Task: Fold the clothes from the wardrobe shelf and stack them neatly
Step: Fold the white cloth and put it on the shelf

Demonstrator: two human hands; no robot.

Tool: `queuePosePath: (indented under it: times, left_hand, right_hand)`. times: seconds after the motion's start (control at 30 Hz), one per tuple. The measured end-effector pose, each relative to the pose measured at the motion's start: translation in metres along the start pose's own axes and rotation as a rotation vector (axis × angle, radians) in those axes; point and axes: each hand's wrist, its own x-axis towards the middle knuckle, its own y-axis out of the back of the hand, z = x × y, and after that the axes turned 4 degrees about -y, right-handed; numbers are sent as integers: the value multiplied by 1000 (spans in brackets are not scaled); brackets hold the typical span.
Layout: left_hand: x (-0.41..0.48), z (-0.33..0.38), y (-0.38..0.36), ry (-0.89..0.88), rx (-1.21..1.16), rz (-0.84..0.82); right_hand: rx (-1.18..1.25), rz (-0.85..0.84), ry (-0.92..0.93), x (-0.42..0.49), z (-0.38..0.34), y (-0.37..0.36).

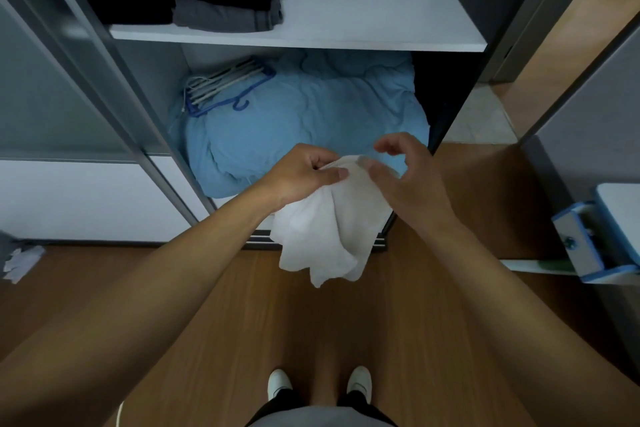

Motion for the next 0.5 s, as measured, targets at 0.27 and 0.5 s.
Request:
queuePosePath:
  times: [0.27,0.5]
  left_hand:
    - [-3,10,-4,-36,78,-156]
    - [-7,6,-8,-59,83,-111]
  right_hand:
    - [-30,-228,150,-8,15,-4]
    - [-216,-73,335,-13,17,-11]
